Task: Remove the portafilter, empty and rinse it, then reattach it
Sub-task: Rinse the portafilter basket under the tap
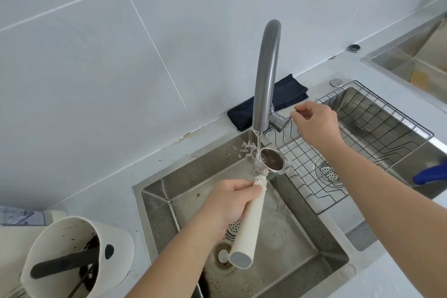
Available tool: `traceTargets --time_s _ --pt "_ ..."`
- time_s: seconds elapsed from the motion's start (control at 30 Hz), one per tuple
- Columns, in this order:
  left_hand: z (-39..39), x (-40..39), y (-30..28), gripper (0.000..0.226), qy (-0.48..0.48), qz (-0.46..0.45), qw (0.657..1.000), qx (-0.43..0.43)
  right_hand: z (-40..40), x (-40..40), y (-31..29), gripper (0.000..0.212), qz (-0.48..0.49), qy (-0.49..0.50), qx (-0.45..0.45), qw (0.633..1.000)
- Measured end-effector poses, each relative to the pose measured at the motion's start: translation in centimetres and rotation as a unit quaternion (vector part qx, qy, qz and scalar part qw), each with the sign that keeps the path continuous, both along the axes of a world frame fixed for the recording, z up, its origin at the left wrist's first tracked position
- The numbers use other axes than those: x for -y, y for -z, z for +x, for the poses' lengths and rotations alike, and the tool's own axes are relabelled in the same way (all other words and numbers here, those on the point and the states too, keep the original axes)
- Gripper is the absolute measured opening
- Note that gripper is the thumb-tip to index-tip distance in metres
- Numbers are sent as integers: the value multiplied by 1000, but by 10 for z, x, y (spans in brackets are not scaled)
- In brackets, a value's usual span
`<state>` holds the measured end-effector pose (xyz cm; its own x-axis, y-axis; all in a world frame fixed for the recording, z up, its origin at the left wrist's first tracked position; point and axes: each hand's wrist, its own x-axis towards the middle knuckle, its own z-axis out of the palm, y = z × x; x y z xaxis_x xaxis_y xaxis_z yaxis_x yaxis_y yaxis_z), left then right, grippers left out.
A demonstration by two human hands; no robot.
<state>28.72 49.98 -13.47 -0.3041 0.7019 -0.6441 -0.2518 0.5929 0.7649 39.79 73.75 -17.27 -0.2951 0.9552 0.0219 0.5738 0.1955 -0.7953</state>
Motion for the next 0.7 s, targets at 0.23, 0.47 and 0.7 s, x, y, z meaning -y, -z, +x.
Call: traceTargets --time_s 0.23,0.47,0.7 --pt "-11 13 -1 16 6 7 999 -45 0 0 0 20 -11 2 -7 1000" --pt "-21 23 4 21 6 28 998 -58 1 0 0 21 -20 -1 -12 1000" --pt "-17 18 4 32 -7 78 996 -31 0 0 2 20 -19 7 -15 1000"
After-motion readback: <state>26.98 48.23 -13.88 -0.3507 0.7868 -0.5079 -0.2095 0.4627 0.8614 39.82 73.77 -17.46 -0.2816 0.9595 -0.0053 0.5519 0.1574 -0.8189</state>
